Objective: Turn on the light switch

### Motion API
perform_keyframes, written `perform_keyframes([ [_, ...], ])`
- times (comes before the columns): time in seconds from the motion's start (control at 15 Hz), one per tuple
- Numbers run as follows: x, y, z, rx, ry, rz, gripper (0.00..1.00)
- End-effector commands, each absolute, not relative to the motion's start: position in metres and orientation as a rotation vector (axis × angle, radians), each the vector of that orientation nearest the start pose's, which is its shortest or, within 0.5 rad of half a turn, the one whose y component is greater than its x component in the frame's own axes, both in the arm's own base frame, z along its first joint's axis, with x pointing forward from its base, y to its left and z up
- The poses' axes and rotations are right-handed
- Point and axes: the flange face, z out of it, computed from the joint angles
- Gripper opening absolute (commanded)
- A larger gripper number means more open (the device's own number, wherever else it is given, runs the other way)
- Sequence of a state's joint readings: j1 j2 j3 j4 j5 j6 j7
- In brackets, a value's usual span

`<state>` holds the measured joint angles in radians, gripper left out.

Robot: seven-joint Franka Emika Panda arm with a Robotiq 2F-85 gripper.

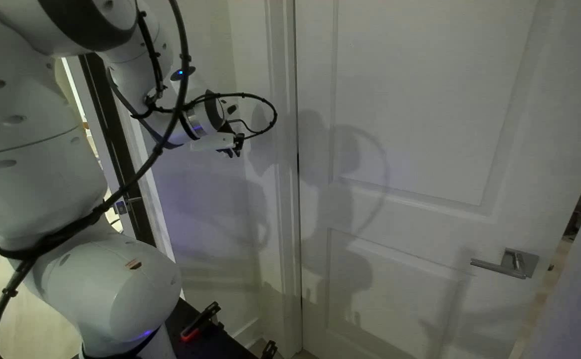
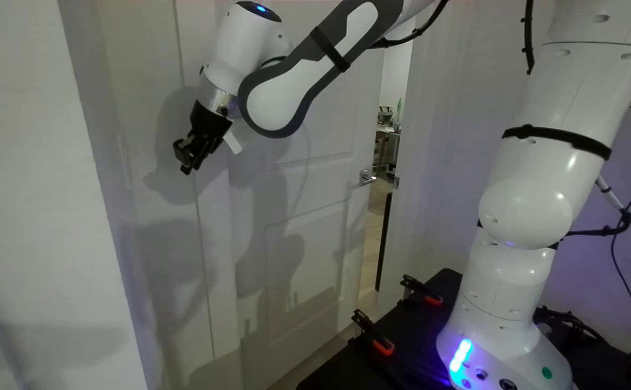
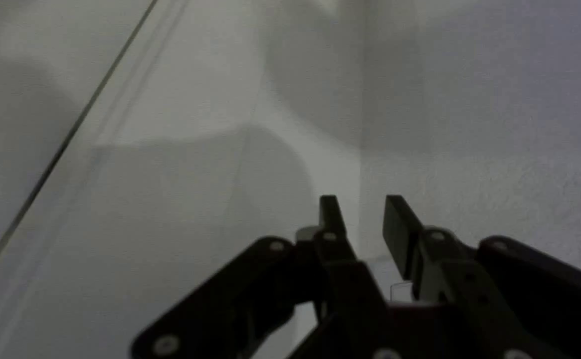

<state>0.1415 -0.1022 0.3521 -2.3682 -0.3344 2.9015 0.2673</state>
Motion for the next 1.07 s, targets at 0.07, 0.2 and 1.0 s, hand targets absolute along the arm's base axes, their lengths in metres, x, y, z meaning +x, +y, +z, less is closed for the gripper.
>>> perform_keyframes([
  [0.07, 0.481, 0.294, 0.44, -2.832, -0.746, -1.025, 0.0],
  [0.2, 0.489, 0.298, 0.441, -2.822, -0.735, -1.043, 0.0],
  [1.0, 0.527, 0.313, 0.442, -2.75, -0.718, -1.131, 0.0],
])
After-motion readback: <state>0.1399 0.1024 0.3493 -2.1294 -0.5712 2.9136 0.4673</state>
